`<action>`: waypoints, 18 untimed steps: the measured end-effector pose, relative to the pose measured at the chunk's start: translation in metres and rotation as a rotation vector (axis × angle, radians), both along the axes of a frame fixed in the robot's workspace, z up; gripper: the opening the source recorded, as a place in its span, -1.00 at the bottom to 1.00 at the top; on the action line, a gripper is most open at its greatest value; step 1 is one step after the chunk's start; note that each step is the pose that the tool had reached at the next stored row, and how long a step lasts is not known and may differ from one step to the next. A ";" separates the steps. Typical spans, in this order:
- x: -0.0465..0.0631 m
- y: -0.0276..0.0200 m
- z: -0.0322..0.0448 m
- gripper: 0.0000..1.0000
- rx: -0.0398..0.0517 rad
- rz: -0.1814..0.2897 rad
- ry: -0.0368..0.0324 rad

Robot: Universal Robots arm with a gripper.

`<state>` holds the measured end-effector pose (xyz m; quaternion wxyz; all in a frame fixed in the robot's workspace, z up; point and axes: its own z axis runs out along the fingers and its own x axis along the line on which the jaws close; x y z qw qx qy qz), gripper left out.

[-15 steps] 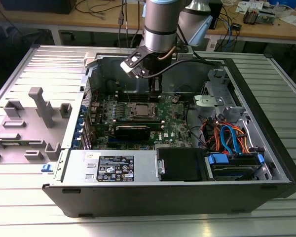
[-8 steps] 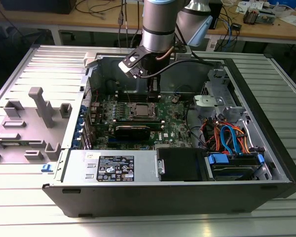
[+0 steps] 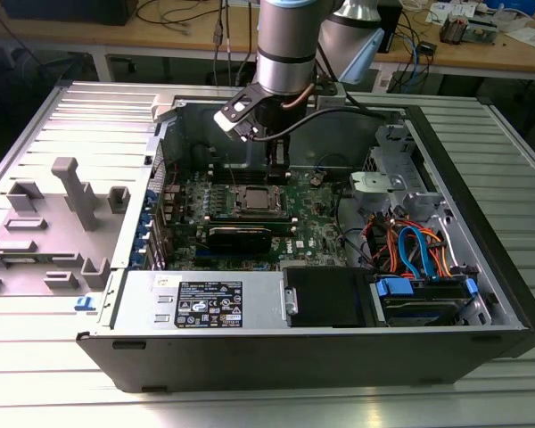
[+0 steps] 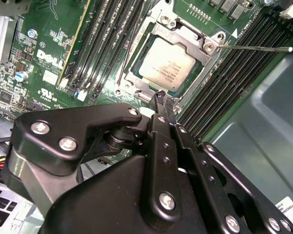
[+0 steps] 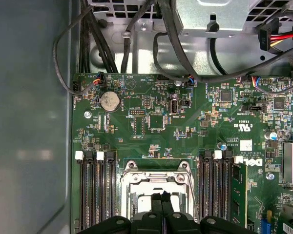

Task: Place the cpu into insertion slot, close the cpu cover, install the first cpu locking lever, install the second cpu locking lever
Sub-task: 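Close the cpu cover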

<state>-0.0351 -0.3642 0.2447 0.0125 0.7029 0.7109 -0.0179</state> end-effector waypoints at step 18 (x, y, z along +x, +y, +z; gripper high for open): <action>-0.038 -0.0020 -0.0230 -0.79 0.0000 0.000 0.0000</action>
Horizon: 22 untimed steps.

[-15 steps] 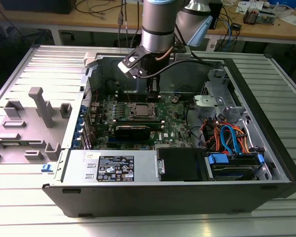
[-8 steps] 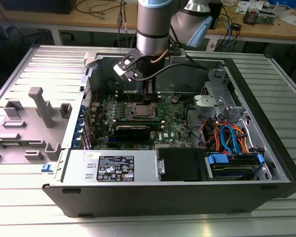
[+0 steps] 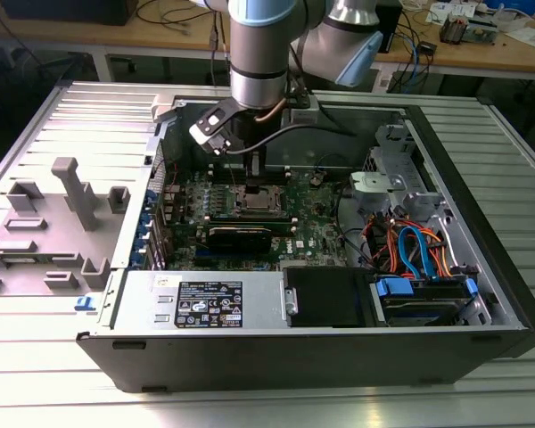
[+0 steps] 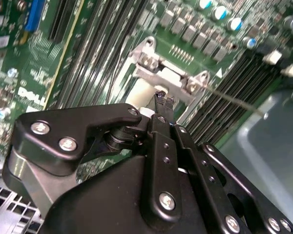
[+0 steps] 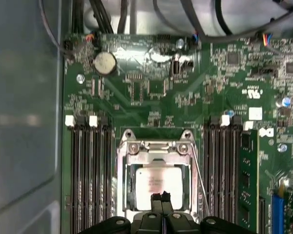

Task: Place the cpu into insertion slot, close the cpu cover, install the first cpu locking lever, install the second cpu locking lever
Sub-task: 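Close the cpu cover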

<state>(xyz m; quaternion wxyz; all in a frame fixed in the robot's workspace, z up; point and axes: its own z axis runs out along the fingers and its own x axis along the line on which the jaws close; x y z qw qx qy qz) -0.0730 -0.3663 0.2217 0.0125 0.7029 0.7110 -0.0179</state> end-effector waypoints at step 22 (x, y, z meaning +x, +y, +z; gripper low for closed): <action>-0.012 0.0000 -0.0126 -0.79 -0.0002 0.000 0.0001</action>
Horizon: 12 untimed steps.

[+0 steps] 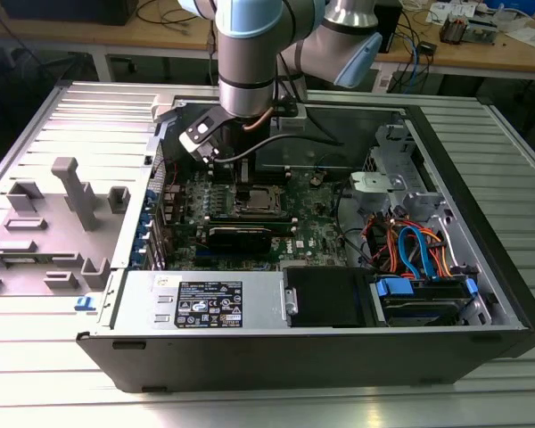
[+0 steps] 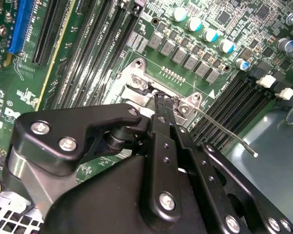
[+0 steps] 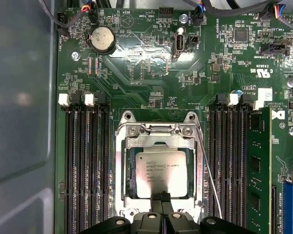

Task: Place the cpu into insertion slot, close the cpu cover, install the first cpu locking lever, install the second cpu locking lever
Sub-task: 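Close the cpu cover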

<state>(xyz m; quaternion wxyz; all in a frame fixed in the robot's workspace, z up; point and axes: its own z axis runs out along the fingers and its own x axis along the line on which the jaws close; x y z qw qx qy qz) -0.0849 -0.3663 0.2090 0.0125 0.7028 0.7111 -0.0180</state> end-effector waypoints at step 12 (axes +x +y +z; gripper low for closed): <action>-0.003 0.0000 -0.0018 -0.79 -0.0001 0.001 0.0001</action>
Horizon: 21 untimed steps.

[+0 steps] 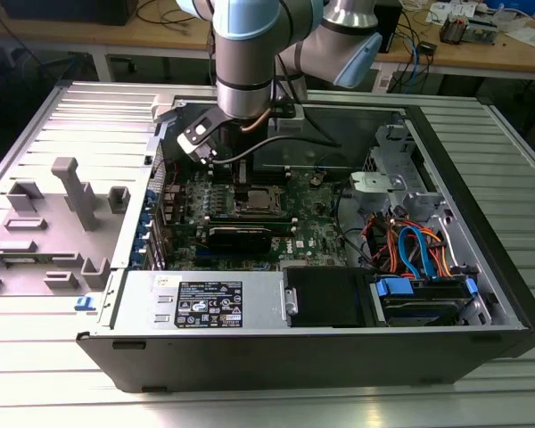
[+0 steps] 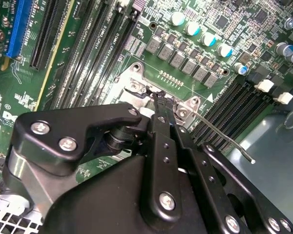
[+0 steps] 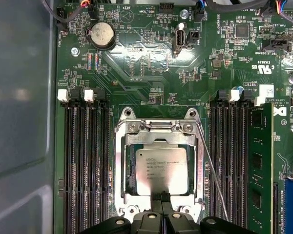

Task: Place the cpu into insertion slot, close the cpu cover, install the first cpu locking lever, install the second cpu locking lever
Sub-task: 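Close the cpu cover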

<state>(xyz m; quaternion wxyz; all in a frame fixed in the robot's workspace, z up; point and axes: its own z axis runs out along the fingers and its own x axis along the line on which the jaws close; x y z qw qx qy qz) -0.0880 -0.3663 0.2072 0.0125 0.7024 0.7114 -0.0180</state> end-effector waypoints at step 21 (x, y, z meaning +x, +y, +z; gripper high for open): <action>-0.001 0.0016 0.0073 -0.79 -0.0045 0.003 -0.0002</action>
